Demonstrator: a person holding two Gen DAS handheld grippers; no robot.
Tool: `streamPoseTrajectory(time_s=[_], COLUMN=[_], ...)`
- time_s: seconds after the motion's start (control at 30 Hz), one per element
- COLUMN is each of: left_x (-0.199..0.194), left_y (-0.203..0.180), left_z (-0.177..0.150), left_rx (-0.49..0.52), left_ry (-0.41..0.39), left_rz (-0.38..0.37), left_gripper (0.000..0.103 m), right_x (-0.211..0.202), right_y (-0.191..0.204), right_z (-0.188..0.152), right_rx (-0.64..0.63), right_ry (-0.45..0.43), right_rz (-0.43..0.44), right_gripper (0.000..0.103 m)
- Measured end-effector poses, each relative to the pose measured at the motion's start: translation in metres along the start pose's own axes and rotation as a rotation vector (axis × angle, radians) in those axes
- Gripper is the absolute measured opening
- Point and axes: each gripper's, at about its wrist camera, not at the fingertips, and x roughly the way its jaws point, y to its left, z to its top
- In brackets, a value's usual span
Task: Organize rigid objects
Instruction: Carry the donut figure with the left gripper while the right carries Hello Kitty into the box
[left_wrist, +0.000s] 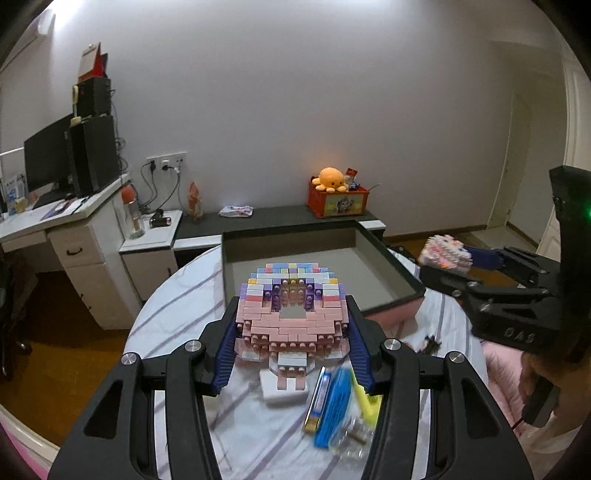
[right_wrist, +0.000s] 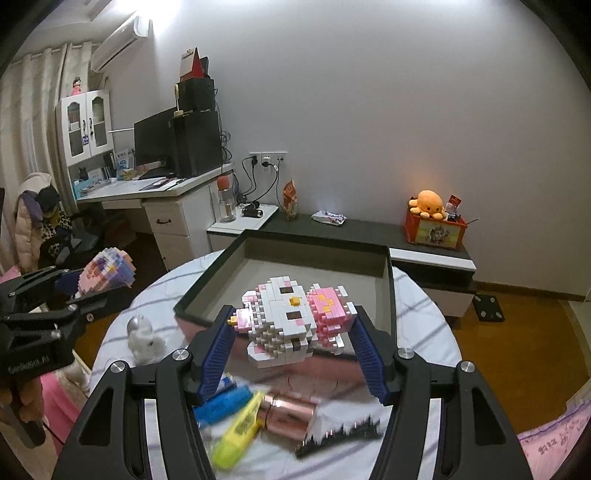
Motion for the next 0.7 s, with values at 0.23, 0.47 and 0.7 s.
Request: streamPoseTrajectory(time_s=[0.23, 0.47, 0.7], left_x=[0.063, 0.145, 0.198], left_y=[0.004, 0.022, 0.026], left_z=[0.027, 0.03, 0.009], left_rx=[0.009, -0.022, -0.024], left_ry=[0.065, 0.191, 0.314], left_rz=[0.005, 0.002, 0.016], left_gripper=[0.052, 0.052, 0.053], right_x=[0.051, 0.124, 0.178], right_y=[-0.009, -0.026, -0.031], right_z=[0.02, 0.024, 0.005], right_rx=[0.009, 0.031, 0.024], right_ry=[0.047, 0.175, 0.317], right_rz=[-0.004, 0.006, 0.007], right_gripper=[0.063, 0.063, 0.063])
